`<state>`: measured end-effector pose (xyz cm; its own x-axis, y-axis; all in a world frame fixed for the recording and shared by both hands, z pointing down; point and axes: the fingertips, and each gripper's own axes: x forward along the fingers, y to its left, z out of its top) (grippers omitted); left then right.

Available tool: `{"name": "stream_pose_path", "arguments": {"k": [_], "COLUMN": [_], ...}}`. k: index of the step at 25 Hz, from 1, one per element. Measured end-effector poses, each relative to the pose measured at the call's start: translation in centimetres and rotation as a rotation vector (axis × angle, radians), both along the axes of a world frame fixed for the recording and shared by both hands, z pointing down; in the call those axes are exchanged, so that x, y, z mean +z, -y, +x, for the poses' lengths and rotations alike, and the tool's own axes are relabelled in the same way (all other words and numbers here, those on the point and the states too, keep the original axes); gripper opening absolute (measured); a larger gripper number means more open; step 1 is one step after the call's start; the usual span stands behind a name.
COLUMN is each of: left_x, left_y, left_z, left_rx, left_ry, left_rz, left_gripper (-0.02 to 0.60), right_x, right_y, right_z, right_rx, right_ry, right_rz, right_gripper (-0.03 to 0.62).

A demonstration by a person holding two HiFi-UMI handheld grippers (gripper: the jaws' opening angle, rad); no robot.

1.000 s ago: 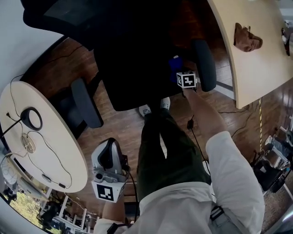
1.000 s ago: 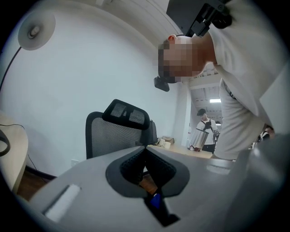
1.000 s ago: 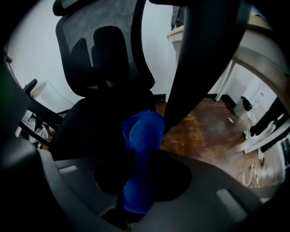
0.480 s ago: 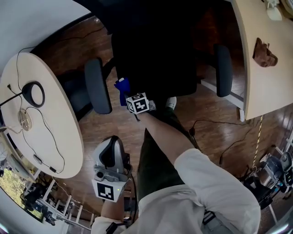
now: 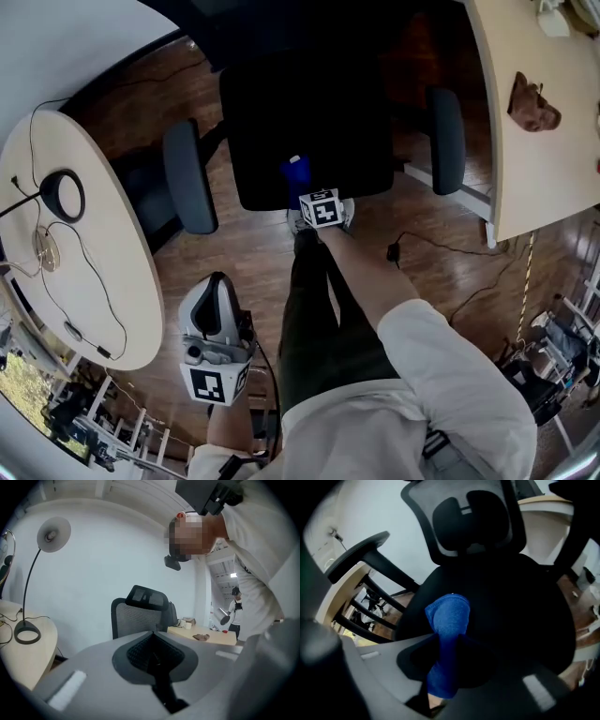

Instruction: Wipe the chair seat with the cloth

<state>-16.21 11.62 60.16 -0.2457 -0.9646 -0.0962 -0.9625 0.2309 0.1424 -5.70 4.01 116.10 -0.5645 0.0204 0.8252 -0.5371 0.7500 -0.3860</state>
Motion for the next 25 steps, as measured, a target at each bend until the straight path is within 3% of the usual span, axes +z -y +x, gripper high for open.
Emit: {"name": "stream_pose_path", "arguments": {"k": [5, 8, 11, 14, 16, 19, 22, 25], "left_x": [-0.4, -0.5, -0.8, -3.0, -6.9, -17.4, -30.5, -41.4], "left_y": [3.1, 4.8, 5.8, 8.7, 10.4, 8.8, 8.9, 10.4], "left_z": [1.1, 2.7, 3.5, 1.4, 0.0, 0.8, 0.0, -1.1], "left_rx": [0.050, 0.092, 0.111, 0.154, 0.192, 0.214, 0.223, 0.225], "left_ry": [-0.006, -0.001, -0.001, 0.031, 0.053, 0.078, 0.184, 0.288], "left_rz": [-0.005, -0.009, -0.012, -0.012, -0.008, -0.023, 0.026, 0.065], "left_gripper": [0.018, 0.018, 0.018, 0.020, 0.021, 0.021, 0.021, 0.021], "right_x": [0.0, -0.9, -2.0, -7.5, -16.8, -38.2, -63.0, -83.8], "right_y": [10.9, 14.8, 15.9, 18.3, 19.0, 15.7, 16.8, 17.7], "right_z": [14.5, 19.8, 19.9, 14.3, 10.2, 8.8, 6.5, 5.3], "right_rx": [0.163, 0.195, 0.170, 0.192, 0.208, 0.208, 0.199, 0.174], "right_ry": [-0.127, -0.148, -0.109, 0.038, 0.159, 0.385, 0.656, 0.805], "right_rz": [0.078, 0.116, 0.131, 0.173, 0.203, 0.282, 0.522, 0.765], "right_gripper": [0.106, 0.106, 0.106, 0.106, 0.106, 0.106, 0.106, 0.106]}}
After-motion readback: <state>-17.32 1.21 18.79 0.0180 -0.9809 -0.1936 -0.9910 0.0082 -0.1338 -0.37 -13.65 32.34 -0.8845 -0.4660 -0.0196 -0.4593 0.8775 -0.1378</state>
